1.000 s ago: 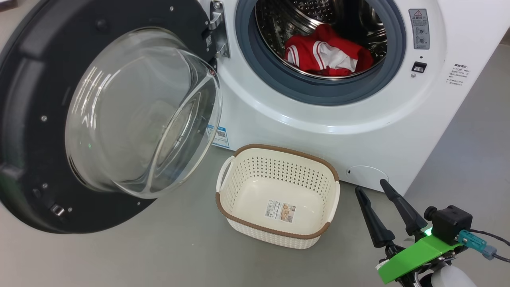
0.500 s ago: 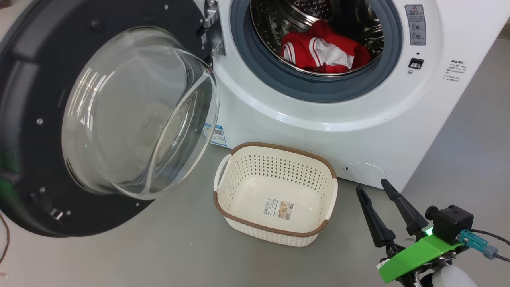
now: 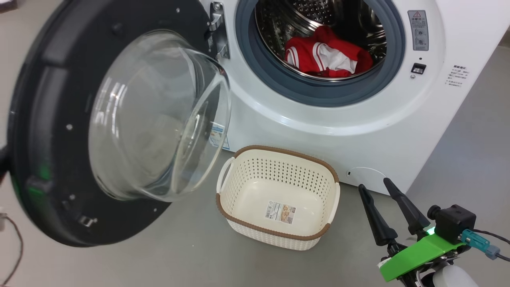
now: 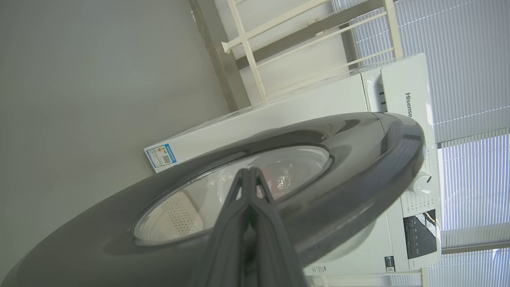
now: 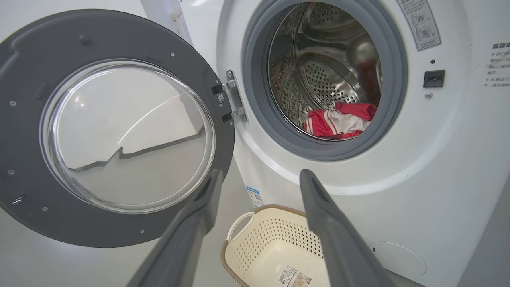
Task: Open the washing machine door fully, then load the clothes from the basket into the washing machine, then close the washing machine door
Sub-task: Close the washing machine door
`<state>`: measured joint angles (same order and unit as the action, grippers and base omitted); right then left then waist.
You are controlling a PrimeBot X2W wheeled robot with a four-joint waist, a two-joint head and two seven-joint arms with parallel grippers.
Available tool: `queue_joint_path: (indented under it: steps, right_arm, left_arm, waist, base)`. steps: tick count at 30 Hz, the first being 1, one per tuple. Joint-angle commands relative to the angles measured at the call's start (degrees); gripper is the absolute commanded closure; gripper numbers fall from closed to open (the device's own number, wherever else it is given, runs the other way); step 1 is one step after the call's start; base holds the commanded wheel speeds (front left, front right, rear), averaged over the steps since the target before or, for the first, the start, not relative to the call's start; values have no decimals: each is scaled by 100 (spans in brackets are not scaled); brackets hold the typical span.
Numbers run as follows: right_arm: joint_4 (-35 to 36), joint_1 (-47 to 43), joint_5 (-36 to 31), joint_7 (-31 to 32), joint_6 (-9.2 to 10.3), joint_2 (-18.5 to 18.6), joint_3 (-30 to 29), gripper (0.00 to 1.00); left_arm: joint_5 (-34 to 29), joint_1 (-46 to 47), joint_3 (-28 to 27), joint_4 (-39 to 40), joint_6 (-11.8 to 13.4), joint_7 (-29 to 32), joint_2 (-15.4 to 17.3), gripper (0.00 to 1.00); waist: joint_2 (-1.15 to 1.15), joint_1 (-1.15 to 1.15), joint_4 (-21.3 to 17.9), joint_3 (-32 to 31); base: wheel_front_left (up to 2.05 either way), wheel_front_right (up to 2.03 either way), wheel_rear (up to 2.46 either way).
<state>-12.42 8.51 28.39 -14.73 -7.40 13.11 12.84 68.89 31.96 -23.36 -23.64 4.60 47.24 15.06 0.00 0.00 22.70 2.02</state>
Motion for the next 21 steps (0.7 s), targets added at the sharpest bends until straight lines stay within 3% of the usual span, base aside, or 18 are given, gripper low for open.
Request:
queue_joint_path:
  steps: [1,21]
  right_arm:
    - [118,22,3,-27,-9,15,103,0]
    - [113,32,24,-27,-9,-1,111,0]
  left_arm:
    - [93,-76,21,315,56,196,76,100]
    - [264,-961,521,2343,641,892,-623,100]
  waist:
    - [0,0,28,-28]
    - [0,0,4,-22]
  base:
    - [0,0,0]
    - [0,0,0]
